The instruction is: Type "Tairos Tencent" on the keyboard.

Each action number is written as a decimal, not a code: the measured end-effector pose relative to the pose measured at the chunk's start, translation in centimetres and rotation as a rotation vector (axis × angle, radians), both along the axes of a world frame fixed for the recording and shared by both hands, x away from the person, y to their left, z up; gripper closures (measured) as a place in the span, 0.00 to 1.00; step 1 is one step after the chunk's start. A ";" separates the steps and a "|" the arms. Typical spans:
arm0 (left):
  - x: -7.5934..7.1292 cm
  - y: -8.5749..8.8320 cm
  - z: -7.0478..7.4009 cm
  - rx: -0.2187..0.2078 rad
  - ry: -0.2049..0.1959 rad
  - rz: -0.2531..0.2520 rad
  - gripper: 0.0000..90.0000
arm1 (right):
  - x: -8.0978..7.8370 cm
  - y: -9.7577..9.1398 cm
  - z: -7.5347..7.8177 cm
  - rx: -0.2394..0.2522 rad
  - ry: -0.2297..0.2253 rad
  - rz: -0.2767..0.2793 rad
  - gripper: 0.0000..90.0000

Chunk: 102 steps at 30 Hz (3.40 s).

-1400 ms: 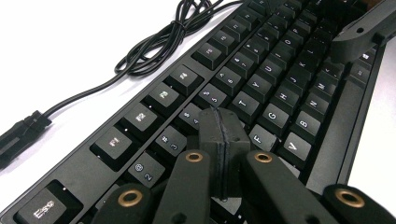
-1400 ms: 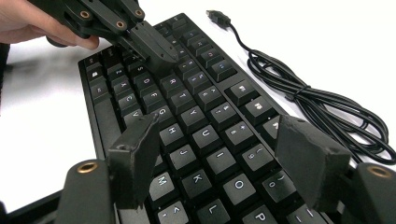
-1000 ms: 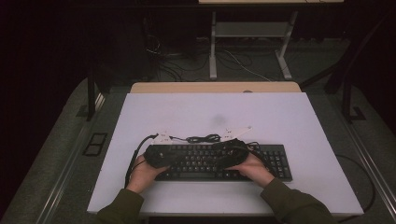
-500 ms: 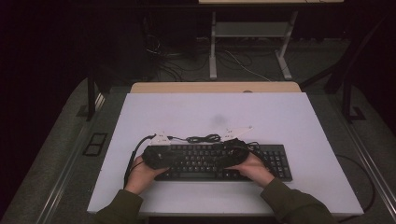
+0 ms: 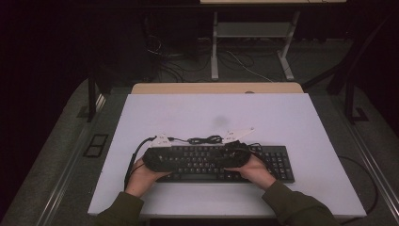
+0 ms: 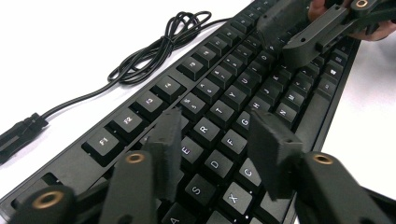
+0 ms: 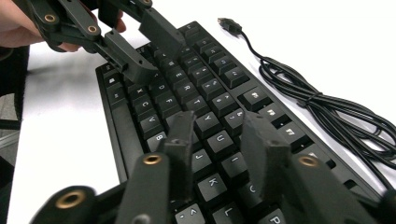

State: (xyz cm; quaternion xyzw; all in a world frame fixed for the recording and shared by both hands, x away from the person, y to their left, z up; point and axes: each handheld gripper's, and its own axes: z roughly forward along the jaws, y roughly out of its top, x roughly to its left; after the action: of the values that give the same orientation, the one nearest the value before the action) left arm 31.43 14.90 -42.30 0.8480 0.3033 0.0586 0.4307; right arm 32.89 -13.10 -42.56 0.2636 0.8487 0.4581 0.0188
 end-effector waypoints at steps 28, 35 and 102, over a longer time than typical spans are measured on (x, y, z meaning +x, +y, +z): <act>-0.1 -0.6 -0.3 -0.022 -0.003 0.010 0.39 | -1.2 2.1 -1.2 -0.058 0.039 0.116 0.99; -0.1 -0.6 -0.2 -0.023 -0.011 0.012 0.39 | -1.3 2.4 -1.4 -0.074 0.045 0.119 0.99; 1.4 -4.0 -1.2 0.065 0.011 -0.022 0.99 | -0.2 -1.5 0.0 -0.013 -0.012 -0.021 0.35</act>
State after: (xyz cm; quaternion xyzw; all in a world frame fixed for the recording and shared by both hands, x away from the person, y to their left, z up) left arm 32.79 10.89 -43.50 0.8652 0.2941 0.0590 0.4018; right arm 32.67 -14.58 -42.51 0.2695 0.8488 0.4538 0.0306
